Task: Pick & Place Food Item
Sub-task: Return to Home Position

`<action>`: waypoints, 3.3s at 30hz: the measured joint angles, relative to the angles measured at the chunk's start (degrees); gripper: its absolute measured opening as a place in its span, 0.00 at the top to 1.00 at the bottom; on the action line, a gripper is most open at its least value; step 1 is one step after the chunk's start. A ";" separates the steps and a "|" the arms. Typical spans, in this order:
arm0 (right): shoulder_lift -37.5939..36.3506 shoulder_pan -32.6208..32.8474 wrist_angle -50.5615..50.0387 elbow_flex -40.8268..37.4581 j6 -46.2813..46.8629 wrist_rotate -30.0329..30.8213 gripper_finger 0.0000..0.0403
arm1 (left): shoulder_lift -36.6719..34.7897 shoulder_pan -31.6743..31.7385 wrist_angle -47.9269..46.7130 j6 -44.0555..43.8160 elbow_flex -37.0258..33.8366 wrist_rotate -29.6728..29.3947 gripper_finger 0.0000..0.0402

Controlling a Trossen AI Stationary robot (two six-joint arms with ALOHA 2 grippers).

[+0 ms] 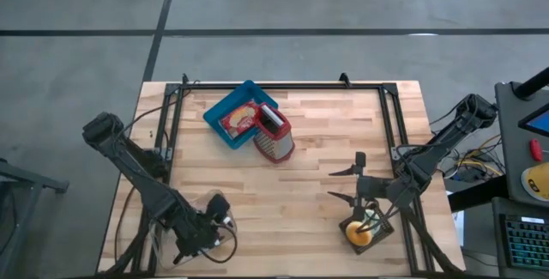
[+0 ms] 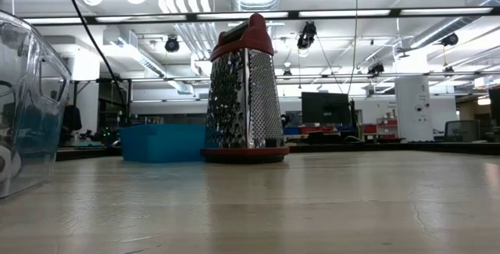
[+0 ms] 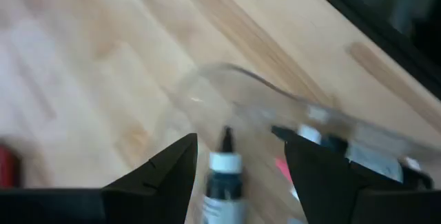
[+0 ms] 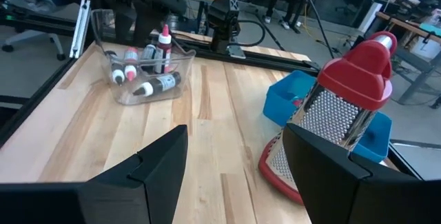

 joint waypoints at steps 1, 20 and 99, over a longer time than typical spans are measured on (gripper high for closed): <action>-0.11 0.00 0.08 0.00 0.00 0.00 0.42 | -0.33 0.00 0.77 -0.86 0.04 -1.29 0.45; -4.49 0.21 5.79 0.00 -2.50 -4.72 0.42 | -7.84 1.37 8.63 -8.07 -0.38 -0.33 0.45; -60.80 16.63 -3.51 -31.68 -3.76 -41.86 0.42 | -85.10 -0.61 30.52 -6.23 -55.07 -2.07 0.45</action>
